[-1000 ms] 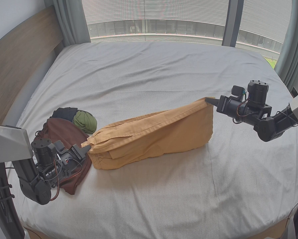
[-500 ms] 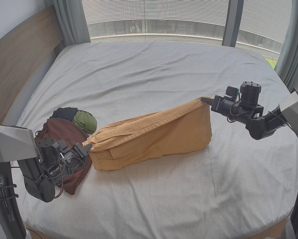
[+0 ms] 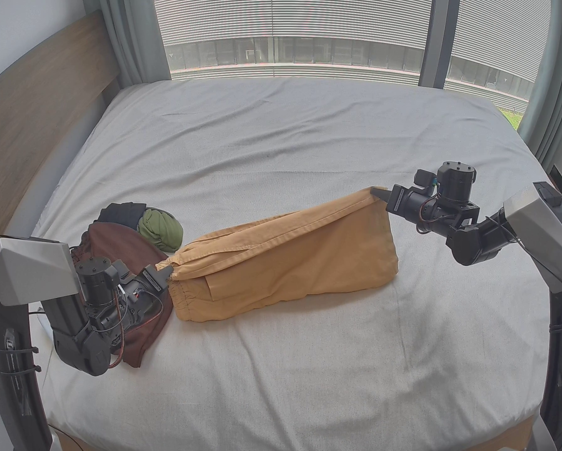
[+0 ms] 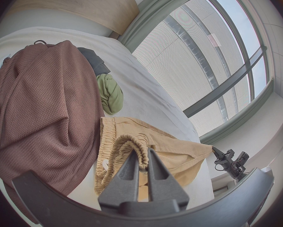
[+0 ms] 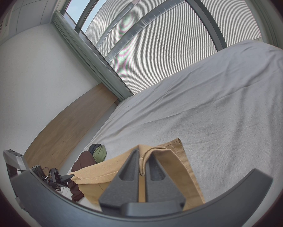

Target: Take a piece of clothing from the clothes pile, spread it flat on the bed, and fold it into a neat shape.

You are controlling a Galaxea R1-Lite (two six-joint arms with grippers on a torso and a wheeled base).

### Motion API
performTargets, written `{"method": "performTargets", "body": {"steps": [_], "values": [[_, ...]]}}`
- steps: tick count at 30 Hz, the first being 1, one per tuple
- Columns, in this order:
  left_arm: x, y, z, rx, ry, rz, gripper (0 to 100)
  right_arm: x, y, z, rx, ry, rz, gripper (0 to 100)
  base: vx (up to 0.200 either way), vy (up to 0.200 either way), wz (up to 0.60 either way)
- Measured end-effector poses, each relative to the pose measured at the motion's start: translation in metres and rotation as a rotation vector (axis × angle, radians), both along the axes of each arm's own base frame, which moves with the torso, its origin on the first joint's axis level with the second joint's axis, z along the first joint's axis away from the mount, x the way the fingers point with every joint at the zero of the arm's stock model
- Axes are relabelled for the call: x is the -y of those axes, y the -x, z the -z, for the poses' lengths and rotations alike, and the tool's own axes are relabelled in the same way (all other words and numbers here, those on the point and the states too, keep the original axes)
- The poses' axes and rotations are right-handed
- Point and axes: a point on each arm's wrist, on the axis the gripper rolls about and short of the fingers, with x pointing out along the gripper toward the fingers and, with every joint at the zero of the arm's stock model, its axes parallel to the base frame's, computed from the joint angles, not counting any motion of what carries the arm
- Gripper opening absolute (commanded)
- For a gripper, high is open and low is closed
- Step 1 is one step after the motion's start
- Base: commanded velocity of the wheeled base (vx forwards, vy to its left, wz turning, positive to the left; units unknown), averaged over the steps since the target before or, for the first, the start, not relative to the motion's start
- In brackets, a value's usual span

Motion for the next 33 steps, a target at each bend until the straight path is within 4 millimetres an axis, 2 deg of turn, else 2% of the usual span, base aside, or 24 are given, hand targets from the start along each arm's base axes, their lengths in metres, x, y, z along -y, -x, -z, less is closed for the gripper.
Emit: {"method": "performTargets", "body": {"steps": [14, 33], "values": [[-0.009, -0.01, 0.006, 0.006, -0.001, -0.028, 0, -0.005, -0.019, 0.019, 0.011, -0.001, 0.012, 0, 0.0, 0.0, 0.0], [-0.013, -0.018, 0.015, 0.004, 0.001, -0.033, 0, -0.008, -0.031, 0.034, 0.036, 0.001, 0.011, 0, 0.0, 0.0, 0.0]]}}
